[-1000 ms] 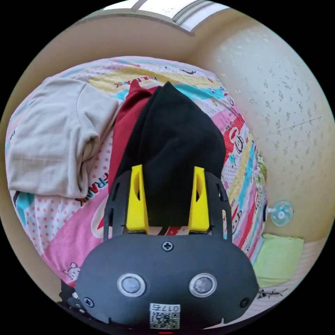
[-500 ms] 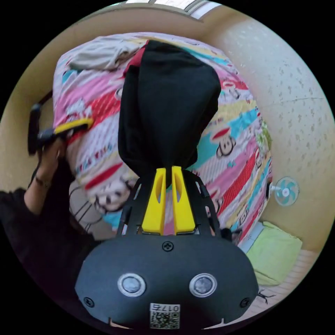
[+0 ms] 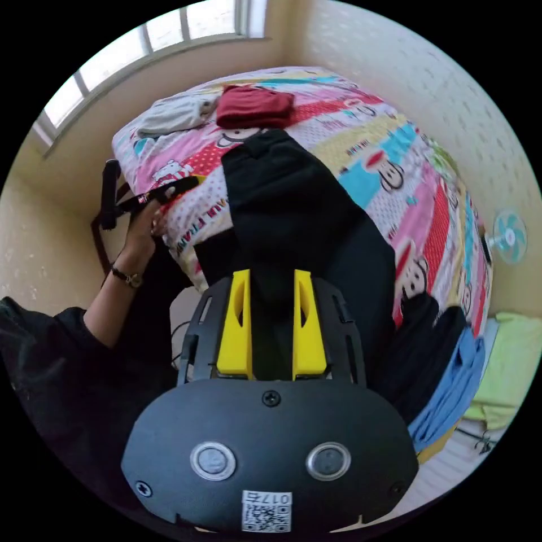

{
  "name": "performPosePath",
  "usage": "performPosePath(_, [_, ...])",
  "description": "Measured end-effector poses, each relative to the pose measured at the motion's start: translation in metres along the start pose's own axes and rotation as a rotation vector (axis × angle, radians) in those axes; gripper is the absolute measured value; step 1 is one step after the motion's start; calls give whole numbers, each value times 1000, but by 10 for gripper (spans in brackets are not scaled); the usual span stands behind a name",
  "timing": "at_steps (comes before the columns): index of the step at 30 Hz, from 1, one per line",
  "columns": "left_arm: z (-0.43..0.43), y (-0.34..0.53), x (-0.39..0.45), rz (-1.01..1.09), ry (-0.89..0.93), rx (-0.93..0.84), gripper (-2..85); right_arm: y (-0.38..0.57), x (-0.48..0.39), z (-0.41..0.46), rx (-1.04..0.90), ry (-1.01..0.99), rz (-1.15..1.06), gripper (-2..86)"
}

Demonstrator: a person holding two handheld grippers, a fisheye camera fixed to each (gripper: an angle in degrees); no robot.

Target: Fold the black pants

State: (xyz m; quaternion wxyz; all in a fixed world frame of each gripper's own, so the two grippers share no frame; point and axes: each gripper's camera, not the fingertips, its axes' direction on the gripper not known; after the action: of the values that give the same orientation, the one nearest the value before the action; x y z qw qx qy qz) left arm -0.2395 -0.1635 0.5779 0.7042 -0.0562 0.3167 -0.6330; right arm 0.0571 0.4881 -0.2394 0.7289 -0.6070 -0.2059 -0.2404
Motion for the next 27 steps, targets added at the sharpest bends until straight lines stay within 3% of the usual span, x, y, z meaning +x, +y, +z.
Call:
performPosePath(4, [-4,6,5,28,-34,1,93,-101,-78,40,107,116,-104,125])
performPosePath(7, [-7,10,5,39,-43,-3,85,-155,-101,85,28,149,-96,132])
performPosePath(12, [-11,14,1,48,-51,-34,67,-165,-129,103,11,232,-91,130])
performPosePath(21, [-28,41,1,56,-37,-32,81,-172,-171,39,86,274,-104,56])
performPosePath(27, [-46,68,0,56,74,-13,139,-143,-186,-112,374,532,-26,35])
